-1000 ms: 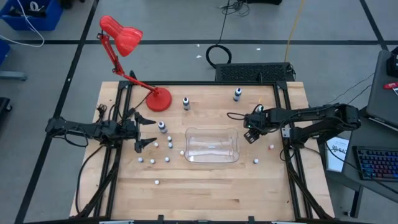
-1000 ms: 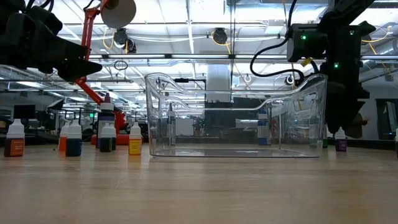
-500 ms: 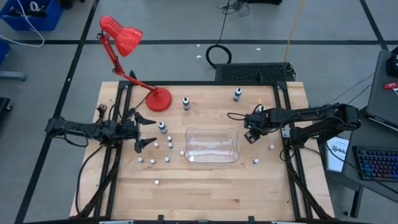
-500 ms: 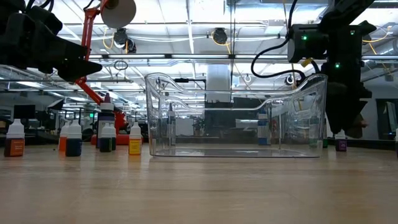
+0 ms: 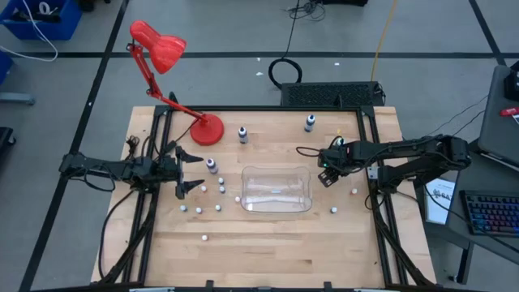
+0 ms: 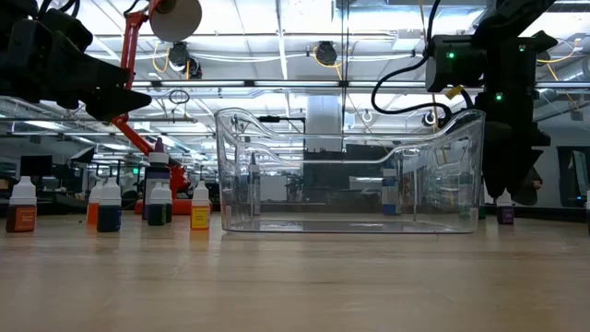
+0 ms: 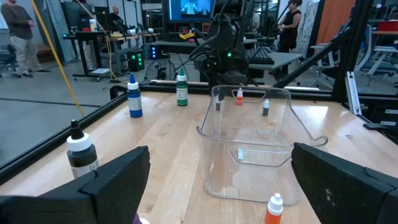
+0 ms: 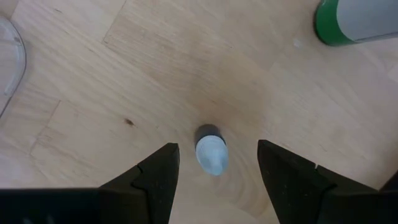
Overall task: Pick & Place food coloring
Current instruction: Put the top small purple food coloring bottle into the transparent bin
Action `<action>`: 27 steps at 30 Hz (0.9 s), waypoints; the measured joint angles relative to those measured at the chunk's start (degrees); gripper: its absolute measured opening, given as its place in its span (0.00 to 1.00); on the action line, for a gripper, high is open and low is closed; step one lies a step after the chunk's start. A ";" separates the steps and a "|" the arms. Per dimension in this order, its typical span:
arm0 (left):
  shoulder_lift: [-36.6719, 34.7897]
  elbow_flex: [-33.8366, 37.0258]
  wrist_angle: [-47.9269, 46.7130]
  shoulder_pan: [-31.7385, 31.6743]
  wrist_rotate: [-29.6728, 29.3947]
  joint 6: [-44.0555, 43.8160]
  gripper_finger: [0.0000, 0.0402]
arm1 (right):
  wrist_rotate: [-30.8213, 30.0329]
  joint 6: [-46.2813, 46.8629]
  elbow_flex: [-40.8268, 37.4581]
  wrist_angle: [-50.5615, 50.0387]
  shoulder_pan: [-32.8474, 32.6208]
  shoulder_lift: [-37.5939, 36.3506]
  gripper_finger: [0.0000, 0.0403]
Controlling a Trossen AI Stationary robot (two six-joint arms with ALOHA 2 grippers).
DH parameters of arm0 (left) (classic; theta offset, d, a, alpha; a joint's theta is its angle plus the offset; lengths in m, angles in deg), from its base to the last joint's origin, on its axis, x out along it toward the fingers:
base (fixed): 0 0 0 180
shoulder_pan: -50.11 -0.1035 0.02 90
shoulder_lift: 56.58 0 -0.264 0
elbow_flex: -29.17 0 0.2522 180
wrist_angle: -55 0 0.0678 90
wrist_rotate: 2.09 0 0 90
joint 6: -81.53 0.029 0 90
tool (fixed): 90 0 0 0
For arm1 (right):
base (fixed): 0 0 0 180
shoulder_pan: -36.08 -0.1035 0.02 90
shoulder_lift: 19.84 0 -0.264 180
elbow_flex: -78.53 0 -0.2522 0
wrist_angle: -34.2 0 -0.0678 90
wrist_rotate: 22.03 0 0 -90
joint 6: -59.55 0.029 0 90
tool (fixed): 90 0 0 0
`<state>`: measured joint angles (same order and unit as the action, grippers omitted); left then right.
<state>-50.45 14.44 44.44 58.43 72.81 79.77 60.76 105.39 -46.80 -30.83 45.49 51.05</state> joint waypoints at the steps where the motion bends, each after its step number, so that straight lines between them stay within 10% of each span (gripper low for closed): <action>1: 0.02 0.00 0.02 0.00 0.00 0.00 0.97 | 0.15 0.21 -0.47 0.55 0.00 -0.02 0.52; 27: 0.00 -0.02 0.02 0.02 -0.02 0.00 0.97 | 2.85 1.03 -3.33 3.64 0.02 -0.28 0.52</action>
<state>-50.45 14.42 44.46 58.45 72.79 79.77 63.61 106.42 -50.14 -27.19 45.51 50.77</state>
